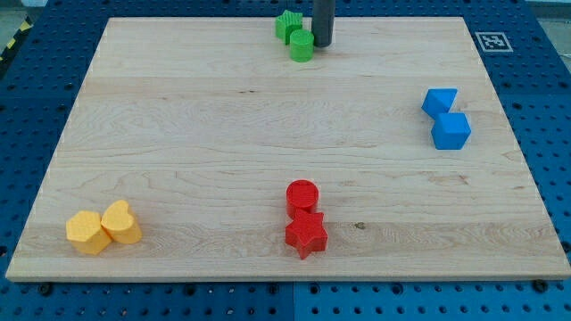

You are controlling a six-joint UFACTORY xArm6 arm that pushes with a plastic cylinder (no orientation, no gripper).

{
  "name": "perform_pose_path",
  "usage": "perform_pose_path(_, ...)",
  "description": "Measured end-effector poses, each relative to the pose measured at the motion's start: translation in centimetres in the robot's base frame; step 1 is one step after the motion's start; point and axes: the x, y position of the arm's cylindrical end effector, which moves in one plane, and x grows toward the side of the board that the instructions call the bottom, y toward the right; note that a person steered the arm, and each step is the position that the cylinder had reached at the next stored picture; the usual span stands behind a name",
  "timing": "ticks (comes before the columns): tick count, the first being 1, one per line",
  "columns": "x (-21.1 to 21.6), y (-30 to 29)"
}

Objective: Slightly move the blue cube and triangle to the right

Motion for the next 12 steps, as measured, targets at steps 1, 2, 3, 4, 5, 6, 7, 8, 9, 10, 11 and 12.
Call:
perform_pose_path(1,-1.2,2.3)
perform_pose_path(2,-1.4,2.8)
perform_pose_path(3,-1.2,3.1)
perform_pose_path(4,2.9,3.6)
perform_pose_path(5,8.3,3.6)
perform_pose_path(6,13.5,4.9)
perform_pose_path(7,19.1,7.0)
perform_pose_path(8,23.7,7.2)
perform_pose_path(9,23.7,7.2)
perform_pose_path(10,24.0,8.4)
perform_pose_path(11,24.4,9.5)
perform_pose_path(12,24.4,12.4)
